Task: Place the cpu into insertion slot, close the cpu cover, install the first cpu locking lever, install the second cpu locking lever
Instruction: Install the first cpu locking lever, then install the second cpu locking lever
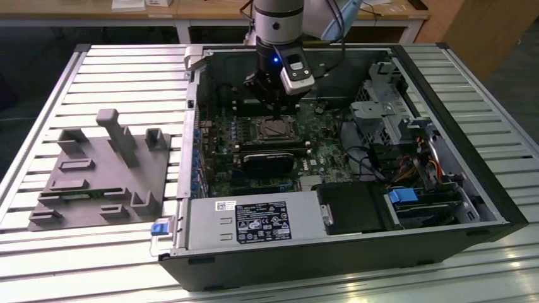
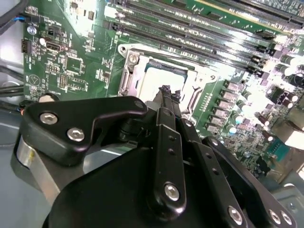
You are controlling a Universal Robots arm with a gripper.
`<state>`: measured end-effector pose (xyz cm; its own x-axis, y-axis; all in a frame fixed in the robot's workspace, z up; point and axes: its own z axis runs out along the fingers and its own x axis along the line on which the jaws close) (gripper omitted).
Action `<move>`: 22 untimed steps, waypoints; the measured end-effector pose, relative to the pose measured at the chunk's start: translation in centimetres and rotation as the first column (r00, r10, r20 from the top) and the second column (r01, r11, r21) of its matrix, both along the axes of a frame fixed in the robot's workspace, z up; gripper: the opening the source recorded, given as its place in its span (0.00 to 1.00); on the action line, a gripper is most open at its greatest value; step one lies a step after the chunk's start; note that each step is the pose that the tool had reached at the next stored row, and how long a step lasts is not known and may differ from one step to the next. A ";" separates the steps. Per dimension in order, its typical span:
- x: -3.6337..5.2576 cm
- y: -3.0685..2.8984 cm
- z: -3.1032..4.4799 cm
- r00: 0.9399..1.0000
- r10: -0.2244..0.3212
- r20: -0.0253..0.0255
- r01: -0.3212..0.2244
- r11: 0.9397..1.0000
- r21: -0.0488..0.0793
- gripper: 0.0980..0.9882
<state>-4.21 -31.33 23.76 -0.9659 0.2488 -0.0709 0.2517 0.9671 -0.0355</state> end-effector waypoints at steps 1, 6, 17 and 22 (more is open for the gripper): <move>0.00 0.00 0.00 1.000 0.000 0.000 0.000 1.000 0.000 0.00; 0.00 -0.05 0.10 1.000 0.000 0.000 0.000 1.000 0.000 0.00; 0.00 -0.59 0.09 1.000 0.000 0.000 0.000 1.000 0.000 0.00; 0.00 -0.85 0.09 1.000 0.000 0.000 0.000 1.000 0.000 0.00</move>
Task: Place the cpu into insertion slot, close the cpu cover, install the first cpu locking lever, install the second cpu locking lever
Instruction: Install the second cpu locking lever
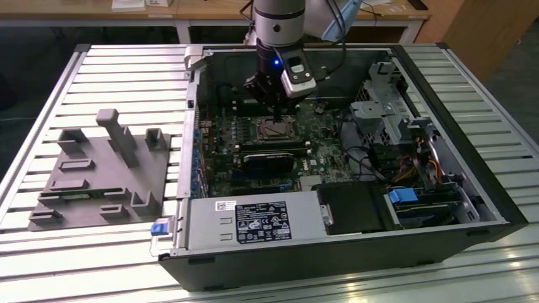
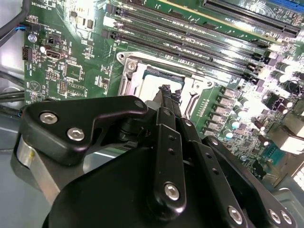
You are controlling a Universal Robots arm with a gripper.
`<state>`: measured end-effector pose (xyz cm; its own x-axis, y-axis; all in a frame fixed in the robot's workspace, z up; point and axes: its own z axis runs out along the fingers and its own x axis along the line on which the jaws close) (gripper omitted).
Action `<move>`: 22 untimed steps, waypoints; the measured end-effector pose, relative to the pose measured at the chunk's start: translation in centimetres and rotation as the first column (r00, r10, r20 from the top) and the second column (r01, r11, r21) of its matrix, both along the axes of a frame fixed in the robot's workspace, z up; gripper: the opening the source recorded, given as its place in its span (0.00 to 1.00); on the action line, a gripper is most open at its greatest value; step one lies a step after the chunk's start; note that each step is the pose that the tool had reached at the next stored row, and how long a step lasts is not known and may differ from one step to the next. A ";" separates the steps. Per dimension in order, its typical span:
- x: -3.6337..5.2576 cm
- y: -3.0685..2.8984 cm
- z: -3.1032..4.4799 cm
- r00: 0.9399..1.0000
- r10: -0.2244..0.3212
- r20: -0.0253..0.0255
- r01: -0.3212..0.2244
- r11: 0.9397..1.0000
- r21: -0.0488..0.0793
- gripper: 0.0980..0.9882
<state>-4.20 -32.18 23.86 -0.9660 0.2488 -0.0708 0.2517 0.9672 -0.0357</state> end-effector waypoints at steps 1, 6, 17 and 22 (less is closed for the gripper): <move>0.00 -0.07 0.00 1.000 0.000 0.000 0.000 1.000 0.000 0.00; 0.00 -0.49 0.00 1.000 0.000 0.000 0.000 1.000 0.000 0.00; 0.00 -1.29 0.00 1.000 0.000 0.000 0.000 1.000 0.000 0.00; 0.00 -1.55 0.00 1.000 0.000 0.000 0.000 1.000 0.000 0.00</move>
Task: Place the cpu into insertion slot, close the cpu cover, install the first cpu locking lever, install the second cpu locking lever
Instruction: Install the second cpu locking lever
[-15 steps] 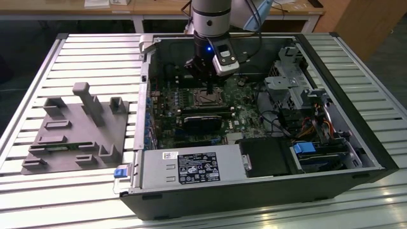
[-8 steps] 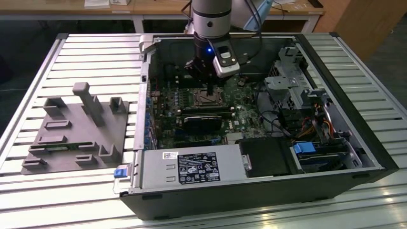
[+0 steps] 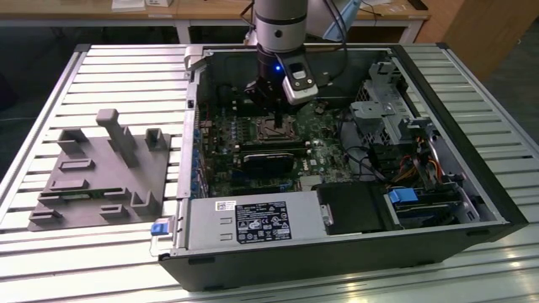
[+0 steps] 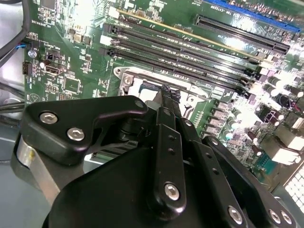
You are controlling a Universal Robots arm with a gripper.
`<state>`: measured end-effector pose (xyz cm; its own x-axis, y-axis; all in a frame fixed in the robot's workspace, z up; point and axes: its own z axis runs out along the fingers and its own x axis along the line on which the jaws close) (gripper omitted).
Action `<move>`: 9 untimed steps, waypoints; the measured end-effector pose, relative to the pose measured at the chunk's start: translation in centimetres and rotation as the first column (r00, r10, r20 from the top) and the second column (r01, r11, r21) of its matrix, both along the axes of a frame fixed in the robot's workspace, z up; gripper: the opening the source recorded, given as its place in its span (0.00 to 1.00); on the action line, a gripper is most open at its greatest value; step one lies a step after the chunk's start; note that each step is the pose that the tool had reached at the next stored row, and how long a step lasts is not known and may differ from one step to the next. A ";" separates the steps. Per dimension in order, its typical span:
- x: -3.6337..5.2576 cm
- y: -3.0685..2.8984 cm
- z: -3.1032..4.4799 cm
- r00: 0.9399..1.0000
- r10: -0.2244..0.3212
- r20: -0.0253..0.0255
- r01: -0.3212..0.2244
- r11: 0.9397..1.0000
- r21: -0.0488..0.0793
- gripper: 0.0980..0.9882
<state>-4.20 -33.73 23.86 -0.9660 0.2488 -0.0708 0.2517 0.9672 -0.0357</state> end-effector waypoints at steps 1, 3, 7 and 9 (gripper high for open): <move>0.00 -0.07 0.00 1.000 0.000 0.000 0.000 1.000 0.000 0.00; 0.00 -0.27 0.00 1.000 0.000 0.000 0.000 1.000 0.000 0.00; 0.00 -0.73 0.00 1.000 0.000 0.000 0.000 1.000 0.000 0.00; -0.01 -1.03 0.00 1.000 0.000 0.000 0.000 1.000 0.000 0.00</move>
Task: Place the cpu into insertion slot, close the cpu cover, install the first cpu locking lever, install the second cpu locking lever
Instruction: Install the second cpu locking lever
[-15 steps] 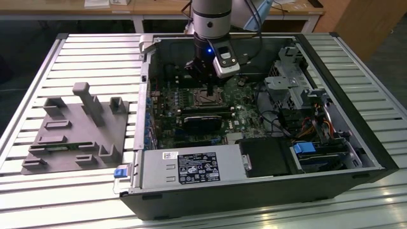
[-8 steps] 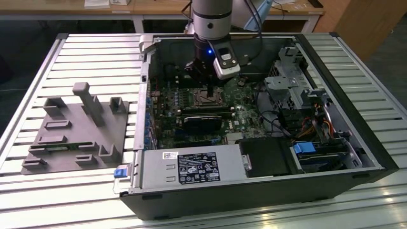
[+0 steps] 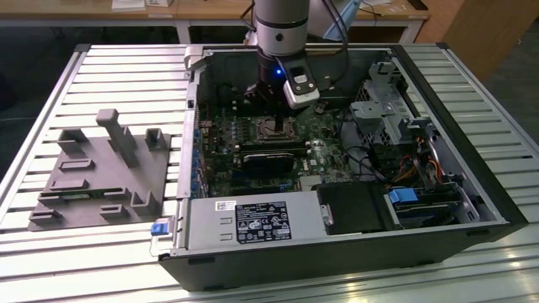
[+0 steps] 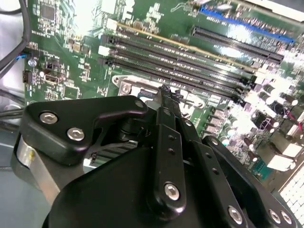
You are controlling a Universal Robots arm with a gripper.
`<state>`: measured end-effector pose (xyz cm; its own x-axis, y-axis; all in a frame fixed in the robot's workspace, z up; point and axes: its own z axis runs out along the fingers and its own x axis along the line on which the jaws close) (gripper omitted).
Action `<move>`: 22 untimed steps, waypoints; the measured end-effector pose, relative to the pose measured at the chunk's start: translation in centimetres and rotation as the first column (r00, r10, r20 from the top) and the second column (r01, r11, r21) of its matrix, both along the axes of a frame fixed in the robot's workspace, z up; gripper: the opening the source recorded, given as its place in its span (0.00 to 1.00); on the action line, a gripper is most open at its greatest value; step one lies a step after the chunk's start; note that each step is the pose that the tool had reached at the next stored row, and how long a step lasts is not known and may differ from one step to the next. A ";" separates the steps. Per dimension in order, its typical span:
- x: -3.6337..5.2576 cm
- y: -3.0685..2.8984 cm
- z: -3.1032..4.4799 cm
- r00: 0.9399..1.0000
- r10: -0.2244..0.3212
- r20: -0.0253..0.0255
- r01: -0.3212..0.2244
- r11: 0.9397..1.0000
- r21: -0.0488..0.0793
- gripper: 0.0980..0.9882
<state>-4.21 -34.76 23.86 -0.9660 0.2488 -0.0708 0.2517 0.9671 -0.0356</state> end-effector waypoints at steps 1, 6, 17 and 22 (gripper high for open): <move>-0.01 -0.16 0.00 1.000 0.000 0.000 0.000 1.000 0.000 0.00; -0.15 -0.84 -0.03 1.000 0.004 0.000 -0.004 1.000 0.000 0.00; -0.51 -0.95 -0.35 0.997 0.075 0.002 -0.075 0.997 0.018 0.00; -0.54 -1.08 -0.37 0.997 0.076 0.003 -0.076 0.997 0.033 0.00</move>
